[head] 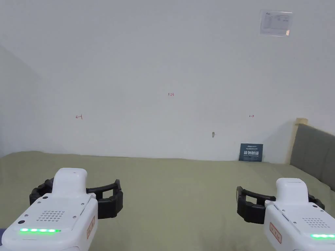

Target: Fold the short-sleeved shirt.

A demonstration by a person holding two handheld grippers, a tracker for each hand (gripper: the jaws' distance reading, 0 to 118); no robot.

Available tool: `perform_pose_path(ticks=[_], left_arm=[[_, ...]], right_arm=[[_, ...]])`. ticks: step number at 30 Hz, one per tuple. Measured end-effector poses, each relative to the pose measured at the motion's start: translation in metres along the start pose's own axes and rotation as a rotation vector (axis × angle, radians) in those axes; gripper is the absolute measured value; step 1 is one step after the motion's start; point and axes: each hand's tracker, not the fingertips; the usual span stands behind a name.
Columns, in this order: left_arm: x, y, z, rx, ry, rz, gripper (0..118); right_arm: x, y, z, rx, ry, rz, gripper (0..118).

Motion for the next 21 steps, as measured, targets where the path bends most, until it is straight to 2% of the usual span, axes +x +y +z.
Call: perform_pose_path(ticks=[21], left_arm=[[0.0033,-0.0014,0.0055,-0.007,-0.011,0.000,118]], right_arm=[[-0.0051,-0.0023,0.0042,-0.009,0.019,-0.006,118]])
